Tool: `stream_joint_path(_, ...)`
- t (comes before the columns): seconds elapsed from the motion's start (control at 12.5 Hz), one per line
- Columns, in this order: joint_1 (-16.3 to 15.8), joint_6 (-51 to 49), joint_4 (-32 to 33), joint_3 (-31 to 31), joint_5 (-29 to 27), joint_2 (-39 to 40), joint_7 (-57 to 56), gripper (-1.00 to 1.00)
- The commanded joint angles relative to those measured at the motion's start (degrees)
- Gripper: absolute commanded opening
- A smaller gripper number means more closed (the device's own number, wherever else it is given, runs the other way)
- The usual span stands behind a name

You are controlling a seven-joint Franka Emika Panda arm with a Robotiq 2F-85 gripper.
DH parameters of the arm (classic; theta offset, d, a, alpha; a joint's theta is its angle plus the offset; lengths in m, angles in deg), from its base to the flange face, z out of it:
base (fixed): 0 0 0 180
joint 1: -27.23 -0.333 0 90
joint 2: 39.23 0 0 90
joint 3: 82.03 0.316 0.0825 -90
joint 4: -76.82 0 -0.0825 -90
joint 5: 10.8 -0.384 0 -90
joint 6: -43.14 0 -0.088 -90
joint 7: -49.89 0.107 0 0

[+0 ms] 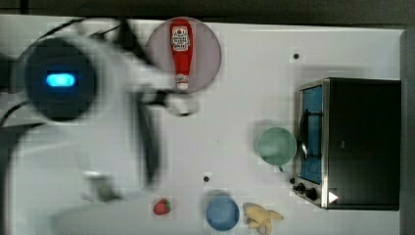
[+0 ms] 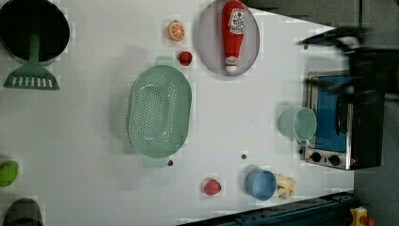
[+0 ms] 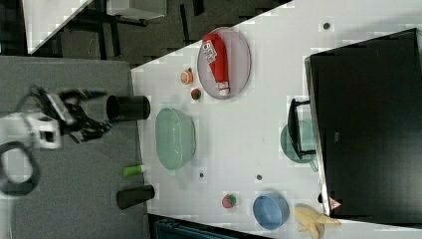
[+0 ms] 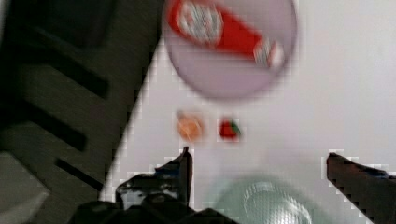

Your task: Drag strainer right to left.

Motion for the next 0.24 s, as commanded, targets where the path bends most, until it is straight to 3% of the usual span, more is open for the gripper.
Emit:
stream_joint_path(0.08, 4.2, -6.7, 2.2, -7.9, 6.0, -2.0, -24.5, 1.00)
stream_joint_path(0.24, 4.6, -11.2, 2.2, -11.9, 6.4, -5.0, -32.4, 1.00)
